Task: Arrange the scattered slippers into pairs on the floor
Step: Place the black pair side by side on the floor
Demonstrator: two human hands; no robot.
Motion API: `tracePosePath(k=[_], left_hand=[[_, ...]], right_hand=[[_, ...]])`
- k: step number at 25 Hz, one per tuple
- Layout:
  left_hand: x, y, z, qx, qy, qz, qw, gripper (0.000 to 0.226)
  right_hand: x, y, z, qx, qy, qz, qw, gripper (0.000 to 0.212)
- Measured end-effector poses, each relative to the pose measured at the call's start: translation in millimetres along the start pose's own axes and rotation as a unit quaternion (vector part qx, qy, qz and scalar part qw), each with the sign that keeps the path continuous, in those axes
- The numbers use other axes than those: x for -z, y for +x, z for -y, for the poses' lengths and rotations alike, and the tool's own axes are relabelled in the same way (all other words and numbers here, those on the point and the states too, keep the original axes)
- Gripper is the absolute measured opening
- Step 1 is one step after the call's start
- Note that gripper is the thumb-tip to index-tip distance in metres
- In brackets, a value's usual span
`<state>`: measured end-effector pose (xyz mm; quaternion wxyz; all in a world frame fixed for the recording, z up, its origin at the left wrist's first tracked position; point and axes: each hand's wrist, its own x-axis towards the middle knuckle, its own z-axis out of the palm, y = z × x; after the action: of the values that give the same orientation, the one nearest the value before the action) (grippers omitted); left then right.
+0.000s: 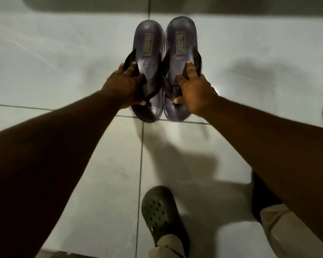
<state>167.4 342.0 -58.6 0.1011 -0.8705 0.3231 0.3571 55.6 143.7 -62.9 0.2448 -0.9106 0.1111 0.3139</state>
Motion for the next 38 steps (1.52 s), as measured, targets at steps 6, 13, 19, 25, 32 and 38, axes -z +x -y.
tracePosePath(k=[6,13,19,25,32,38], left_hand=[[6,-18,9,0.049,-0.006,0.024,0.998,0.099],[43,-28,-85,0.035,-0.032,-0.090,0.995,0.121],[93,3,-261,-0.118,0.023,-0.042,0.992,0.115],[102,74,-449,-0.244,0.071,-0.043,0.966,0.107],[61,126,-531,-0.297,0.178,-0.029,0.938,0.080],[72,146,-605,-0.323,0.201,-0.028,0.924,0.078]], right_hand=[[-11,-4,22,0.018,0.002,-0.054,0.998,0.093],[31,-66,-71,0.013,0.017,-0.114,0.993,0.092],[91,-150,-241,-0.137,-0.021,-0.134,0.981,0.091],[89,-224,-415,-0.304,0.078,-0.181,0.932,0.080],[53,-234,-469,-0.229,0.200,-0.163,0.938,0.072],[76,-253,-538,-0.253,0.235,-0.157,0.925,0.074]])
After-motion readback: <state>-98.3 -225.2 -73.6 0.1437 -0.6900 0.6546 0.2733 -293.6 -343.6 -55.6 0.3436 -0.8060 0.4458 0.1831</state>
